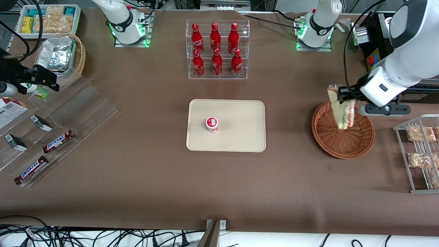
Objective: Place sandwich from basket to tray
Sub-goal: 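Carry the sandwich over the cream tray beside the red bottle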
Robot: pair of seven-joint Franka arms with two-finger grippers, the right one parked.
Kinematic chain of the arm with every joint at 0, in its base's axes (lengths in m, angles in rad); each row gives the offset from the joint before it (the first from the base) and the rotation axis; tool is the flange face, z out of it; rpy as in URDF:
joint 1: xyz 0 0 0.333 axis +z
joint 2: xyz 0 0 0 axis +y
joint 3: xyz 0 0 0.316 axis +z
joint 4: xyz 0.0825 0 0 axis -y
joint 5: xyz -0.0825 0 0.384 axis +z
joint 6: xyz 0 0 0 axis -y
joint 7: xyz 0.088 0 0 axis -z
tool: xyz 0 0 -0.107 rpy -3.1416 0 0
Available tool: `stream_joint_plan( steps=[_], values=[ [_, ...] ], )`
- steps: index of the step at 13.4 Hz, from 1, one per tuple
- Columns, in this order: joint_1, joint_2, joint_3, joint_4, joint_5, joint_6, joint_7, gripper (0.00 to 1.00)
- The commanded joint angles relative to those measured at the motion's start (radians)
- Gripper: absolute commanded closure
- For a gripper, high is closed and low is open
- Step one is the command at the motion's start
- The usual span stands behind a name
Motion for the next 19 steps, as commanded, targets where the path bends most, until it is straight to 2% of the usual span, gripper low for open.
stream_joint_plan(
  steps=[1,5,10,11,14,19],
  values=[
    [0.001,0.018,-0.080,0.026,-0.042,-0.010,0.044,1.00],
    [-0.002,0.053,-0.197,0.026,-0.042,0.047,0.022,1.00],
    [-0.015,0.125,-0.285,0.010,-0.025,0.168,-0.125,1.00],
    [-0.047,0.143,-0.285,0.007,-0.011,0.197,-0.154,1.00],
    [-0.125,0.223,-0.285,0.007,0.096,0.289,-0.296,1.00],
    [-0.177,0.363,-0.285,0.003,0.203,0.423,-0.367,1.00]
  ],
)
